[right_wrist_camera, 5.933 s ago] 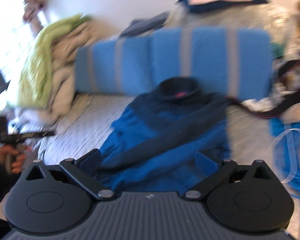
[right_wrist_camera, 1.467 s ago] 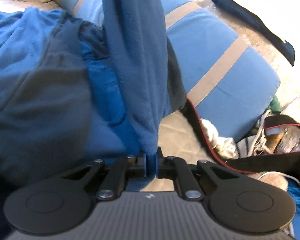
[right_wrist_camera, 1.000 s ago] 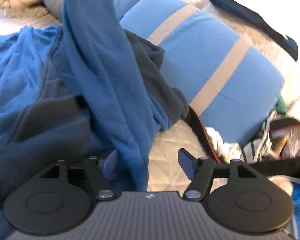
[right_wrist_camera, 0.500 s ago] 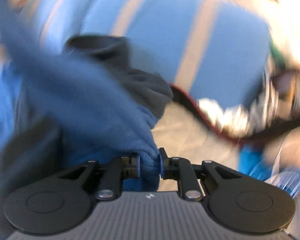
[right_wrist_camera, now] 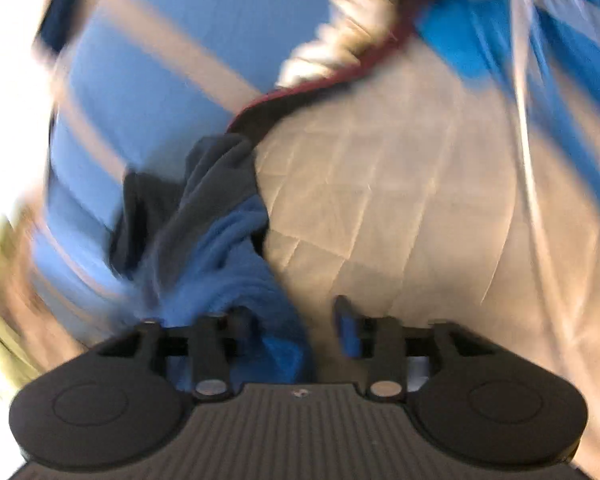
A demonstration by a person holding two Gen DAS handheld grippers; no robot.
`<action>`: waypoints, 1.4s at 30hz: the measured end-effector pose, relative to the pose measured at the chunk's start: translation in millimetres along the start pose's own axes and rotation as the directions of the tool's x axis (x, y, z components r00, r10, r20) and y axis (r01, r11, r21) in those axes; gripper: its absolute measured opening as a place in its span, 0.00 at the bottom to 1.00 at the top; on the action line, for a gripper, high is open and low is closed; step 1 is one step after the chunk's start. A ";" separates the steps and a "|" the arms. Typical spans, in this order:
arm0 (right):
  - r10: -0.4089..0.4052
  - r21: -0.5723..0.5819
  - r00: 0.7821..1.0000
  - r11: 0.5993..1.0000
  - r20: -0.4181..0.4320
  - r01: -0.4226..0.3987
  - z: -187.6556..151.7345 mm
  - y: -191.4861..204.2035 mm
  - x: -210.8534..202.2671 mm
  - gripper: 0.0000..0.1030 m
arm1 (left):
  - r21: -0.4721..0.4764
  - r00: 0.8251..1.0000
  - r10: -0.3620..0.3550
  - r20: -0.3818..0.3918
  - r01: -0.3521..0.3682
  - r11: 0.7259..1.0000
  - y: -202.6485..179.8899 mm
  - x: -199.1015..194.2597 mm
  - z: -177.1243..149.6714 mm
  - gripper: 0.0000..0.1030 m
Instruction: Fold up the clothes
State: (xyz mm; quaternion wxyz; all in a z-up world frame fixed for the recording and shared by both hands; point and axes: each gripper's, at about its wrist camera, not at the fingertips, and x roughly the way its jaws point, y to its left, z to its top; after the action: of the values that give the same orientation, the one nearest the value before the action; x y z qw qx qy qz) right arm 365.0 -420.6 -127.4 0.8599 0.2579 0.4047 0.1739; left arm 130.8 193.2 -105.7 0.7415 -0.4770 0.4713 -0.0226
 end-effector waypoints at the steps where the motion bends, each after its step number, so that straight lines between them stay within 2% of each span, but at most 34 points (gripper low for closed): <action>1: -0.079 -0.114 0.996 0.990 0.037 0.082 -2.4 13.6 -6.1 0.83 | 0.000 1.000 -0.005 -0.002 0.005 1.000 0.5 -1.5 1.0 0.12; 2: -0.153 -0.232 0.984 0.958 0.091 0.171 -6.9 26.6 -11.0 0.89 | 0.001 1.000 -0.008 -0.004 0.008 1.000 0.5 -2.6 1.3 0.12; 5: -0.242 -0.519 0.949 0.796 0.202 0.313 -25.5 56.7 -16.5 0.89 | 0.000 1.000 -0.013 -0.007 0.013 1.000 2.5 -4.0 1.7 0.12; 8: -0.281 -0.687 0.918 0.609 0.279 0.396 -42.4 79.2 -11.2 0.86 | -0.003 1.000 -0.016 -0.007 0.016 1.000 2.8 -1.0 -0.2 0.12; 11: -0.294 -0.805 0.902 0.421 0.315 0.418 -57.0 95.3 1.3 0.82 | -0.008 1.000 -0.021 -0.007 0.021 1.000 3.4 0.0 -1.5 0.12; 13: -0.281 -0.831 0.908 0.385 0.310 0.403 -59.4 102.3 9.6 0.71 | -0.014 1.000 -0.023 -0.005 0.023 1.000 3.4 -0.3 -2.7 0.12; 14: -0.273 -0.841 0.912 0.373 0.305 0.393 -60.2 105.5 13.4 0.55 | -0.020 1.000 -0.024 -0.004 0.024 1.000 3.1 -0.9 -3.3 0.12; 15: -0.258 -0.843 0.922 0.387 0.289 0.373 -57.8 108.2 15.9 0.34 | -0.024 1.000 -0.024 -0.004 0.024 0.999 2.6 -2.6 -4.2 0.12; 16: -0.241 -0.834 0.933 0.427 0.266 0.349 -53.2 109.4 16.0 0.28 | -0.023 1.000 -0.024 -0.004 0.024 0.999 0.7 -3.8 -4.9 0.12; 17: -0.227 -0.810 0.940 0.482 0.254 0.335 -45.9 108.4 13.3 0.15 | -0.016 0.999 -0.033 -0.004 0.033 0.999 -2.4 -5.8 -6.2 0.12; 21: -0.168 -0.658 0.966 0.708 0.195 0.256 -13.5 94.3 -2.1 0.14 | 0.033 0.996 -0.088 -0.003 0.088 0.996 -16.1 -14.4 -13.8 0.12; 22: -0.154 -0.620 0.972 0.750 0.177 0.232 -7.3 89.2 -4.8 0.14 | 0.046 0.995 -0.098 -0.004 0.098 0.994 -18.4 -14.8 -16.3 0.12; 25: -0.134 -0.525 0.983 0.832 0.126 0.181 0.7 69.7 -5.2 0.16 | 0.066 0.995 -0.097 -0.009 0.098 0.993 -16.2 -10.5 -22.5 0.12; 27: -0.133 -0.465 0.987 0.870 0.095 0.162 1.6 56.7 2.1 0.23 | 0.033 0.997 -0.062 -0.038 0.064 0.997 -1.0 2.4 -26.2 0.12; 28: -0.137 -0.445 0.987 0.881 0.088 0.162 -0.5 52.0 6.3 0.26 | 0.014 0.997 -0.043 -0.056 0.044 0.999 7.4 9.4 -28.0 0.12; 30: -0.149 -0.425 0.985 0.889 0.087 0.172 -5.2 46.8 12.4 0.37 | 0.000 0.997 -0.052 -0.057 0.052 0.999 19.2 16.7 -30.7 0.12; 33: -0.184 -0.456 0.978 0.865 0.103 0.211 -10.5 51.9 16.3 0.38 | 0.022 0.997 -0.059 -0.044 0.060 0.998 16.0 12.7 -30.1 0.12; 38: -0.223 -0.530 0.966 0.808 0.129 0.258 -14.3 69.5 12.8 0.40 | 0.160 1.000 -0.020 0.012 0.018 0.987 -14.9 -7.4 -30.4 0.12; 40: -0.233 -0.545 0.963 0.795 0.132 0.267 -13.8 71.0 10.5 0.44 | 0.219 0.999 -0.020 0.045 0.010 0.976 -29.8 -21.0 -27.9 0.12; 42: -0.255 -0.564 0.958 0.775 0.133 0.285 -14.6 72.2 8.8 0.55 | 0.275 0.996 -0.022 0.081 -0.001 0.961 -43.8 -36.2 -24.8 0.12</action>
State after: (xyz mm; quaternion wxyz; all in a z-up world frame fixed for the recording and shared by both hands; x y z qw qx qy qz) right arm 352.4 -353.5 -98.4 0.9230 -0.0718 0.3441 0.1568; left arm 111.1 169.9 -51.7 0.8194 -0.3725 0.4297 -0.0720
